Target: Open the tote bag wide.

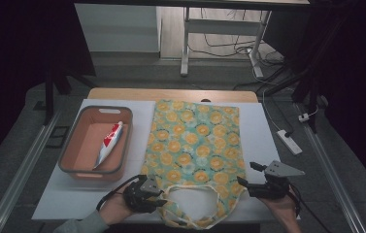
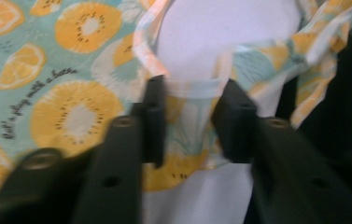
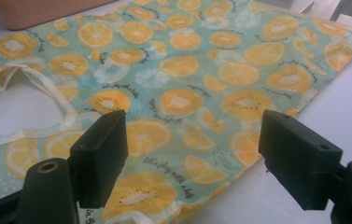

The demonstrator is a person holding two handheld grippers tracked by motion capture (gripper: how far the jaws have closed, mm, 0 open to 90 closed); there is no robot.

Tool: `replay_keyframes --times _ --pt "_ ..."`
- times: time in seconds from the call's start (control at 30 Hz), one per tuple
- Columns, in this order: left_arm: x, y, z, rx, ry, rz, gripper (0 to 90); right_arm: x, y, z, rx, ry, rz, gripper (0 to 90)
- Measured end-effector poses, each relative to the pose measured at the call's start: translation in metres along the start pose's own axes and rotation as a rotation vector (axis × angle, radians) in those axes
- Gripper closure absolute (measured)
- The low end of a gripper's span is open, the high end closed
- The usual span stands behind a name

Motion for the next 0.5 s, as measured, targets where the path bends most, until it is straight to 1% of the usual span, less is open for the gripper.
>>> replay_keyframes --times 0.03,0.07,0.13,0.17,0.2,0.23,0.27,0.3,0.33,0.4,0.43,0.47,0.5 --pt "0.001 0.000 0.001 0.010 0.003 -0.007 76.6 0.000 0.000 0.000 0.000 0.001 0.001 23.8" --pt "0.002 0.000 0.001 0.011 0.004 -0.013 82.0 0.000 0.000 0.001 0.003 0.001 0.002 23.8" --pt "0.006 0.001 0.002 0.020 0.001 -0.036 87.4 0.000 0.001 0.002 0.005 0.005 0.002 23.8" --pt "0.009 0.001 0.002 0.026 -0.007 -0.052 87.9 0.000 0.001 0.002 0.007 0.007 0.000 23.8" --pt "0.009 0.001 0.002 0.026 -0.007 -0.052 88.1 0.001 0.002 0.003 0.008 0.010 0.001 23.8" --pt "0.014 0.002 0.003 0.029 -0.014 -0.071 88.3 0.001 0.002 0.005 0.009 0.014 0.001 23.8" --pt "0.024 0.004 0.002 0.040 -0.034 -0.122 88.3 0.002 0.003 0.006 0.010 0.021 0.000 23.8" --pt "0.029 0.005 0.001 0.042 -0.042 -0.139 88.3 0.003 0.004 0.008 0.015 0.033 0.004 23.8" --pt "0.036 0.007 0.000 0.043 -0.045 -0.167 88.4 0.004 0.005 0.010 0.020 0.041 0.006 23.7" --pt "0.047 0.008 -0.001 0.045 -0.032 -0.215 88.4 0.007 0.006 0.017 0.038 0.076 0.012 23.8" --pt "0.052 0.008 0.000 0.045 -0.020 -0.230 88.4 0.008 0.007 0.020 0.046 0.097 0.022 23.8" --pt "0.052 0.008 0.000 0.045 -0.020 -0.230 88.4 0.009 0.008 0.024 0.053 0.117 0.030 23.7" --pt "0.057 0.008 0.001 0.051 -0.014 -0.251 88.4 0.009 0.008 0.024 0.053 0.117 0.030 23.7"
Point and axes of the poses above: each handheld gripper's, and its own axes: x roughly backward along the jaws, y roughly out of its top, z roughly to its left, the point moved 2 cm from there along -x, roughly forward along the jaws, and after that the axes turned 3 degrees about -y, right-handed, at the moved point
